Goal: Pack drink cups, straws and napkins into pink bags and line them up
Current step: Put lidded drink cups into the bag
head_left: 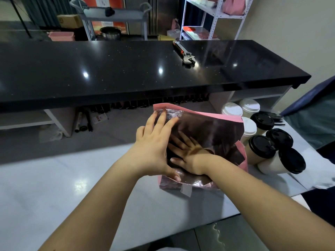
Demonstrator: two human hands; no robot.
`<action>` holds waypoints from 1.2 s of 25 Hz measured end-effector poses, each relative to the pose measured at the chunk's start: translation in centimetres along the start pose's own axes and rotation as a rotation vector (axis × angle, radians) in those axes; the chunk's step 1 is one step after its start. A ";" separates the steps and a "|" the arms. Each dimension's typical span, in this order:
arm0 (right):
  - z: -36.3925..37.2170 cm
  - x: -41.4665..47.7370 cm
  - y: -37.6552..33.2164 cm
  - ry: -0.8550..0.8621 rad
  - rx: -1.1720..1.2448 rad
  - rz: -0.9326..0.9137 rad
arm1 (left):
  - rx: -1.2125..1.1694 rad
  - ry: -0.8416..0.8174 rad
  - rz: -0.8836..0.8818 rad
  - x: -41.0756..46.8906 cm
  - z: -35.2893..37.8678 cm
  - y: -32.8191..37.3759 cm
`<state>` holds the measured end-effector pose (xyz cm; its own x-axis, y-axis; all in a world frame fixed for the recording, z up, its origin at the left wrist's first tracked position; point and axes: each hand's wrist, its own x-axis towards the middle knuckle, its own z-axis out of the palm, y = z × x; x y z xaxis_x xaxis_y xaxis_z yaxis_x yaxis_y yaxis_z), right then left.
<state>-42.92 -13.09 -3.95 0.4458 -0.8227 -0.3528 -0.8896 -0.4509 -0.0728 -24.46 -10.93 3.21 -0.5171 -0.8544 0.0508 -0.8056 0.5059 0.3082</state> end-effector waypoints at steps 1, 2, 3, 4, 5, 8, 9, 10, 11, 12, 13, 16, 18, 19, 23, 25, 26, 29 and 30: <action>0.3 0.0 0.0 0.003 0.000 -0.001 | -0.001 0.003 -0.004 -0.1 0.0 0.0; 0.2 0.0 0.0 -0.005 -0.004 -0.003 | -0.006 0.002 -0.011 -0.1 0.0 0.0; -0.1 0.0 0.1 -0.027 -0.004 -0.006 | -0.012 -0.002 -0.018 -0.1 -0.1 0.1; -0.8 -0.1 0.3 -0.051 0.011 -0.009 | -0.012 -0.003 -0.025 -0.1 -0.3 0.1; -2.0 -0.3 0.5 -0.070 0.047 -0.004 | -0.002 0.009 -0.029 0.1 -0.6 0.1; -6.9 -1.9 2.0 -0.048 0.252 0.081 | 0.103 0.135 -0.023 1.2 -2.0 0.5; -8.5 -3.1 2.4 -0.010 0.294 0.097 | 0.140 0.184 -0.015 1.7 -2.5 0.9; -9.8 -4.3 2.8 0.034 0.306 0.105 | 0.166 0.227 -0.010 2.2 -2.9 1.3; -10.9 -5.6 3.0 0.083 0.308 0.118 | 0.173 0.265 -0.006 2.7 -3.3 1.8; -11.7 -6.9 3.4 0.144 0.310 0.144 | 0.160 0.304 0.006 3.4 -3.7 2.4; -12.2 -8.2 3.8 0.214 0.323 0.172 | 0.131 0.336 0.026 4.2 -4.0 3.3; -13.2 -11.8 5.7 0.394 0.446 0.242 | 0.077 0.337 0.112 7.8 -4.6 7.2; -13.2 -14.1 7.6 0.507 0.485 0.317 | 0.110 0.283 0.166 10.4 -4.3 10.3; -13.0 -15.0 8.6 0.561 0.478 0.359 | 0.123 0.259 0.184 11.5 -4.0 11.7; -11.3 -17.7 13.0 0.645 0.429 0.492 | 0.137 0.149 0.240 15.5 -1.9 15.9; -9.9 -18.2 15.3 0.627 0.382 0.505 | 0.170 0.093 0.269 17.6 -0.9 17.3; -9.1 -18.2 16.5 0.604 0.370 0.505 | 0.191 0.075 0.279 18.5 -0.4 17.9; -6.1 -17.3 19.2 0.451 0.314 0.529 | 0.266 0.027 0.317 20.3 1.6 19.2; -4.9 -16.9 19.9 0.377 0.272 0.543 | 0.293 0.003 0.327 20.7 2.5 19.7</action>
<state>-67.72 -9.86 5.11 -0.1069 -0.9923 -0.0625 -0.9669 0.1184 -0.2261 -51.80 -18.35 7.98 -0.7581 -0.6439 0.1035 -0.6479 0.7617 -0.0065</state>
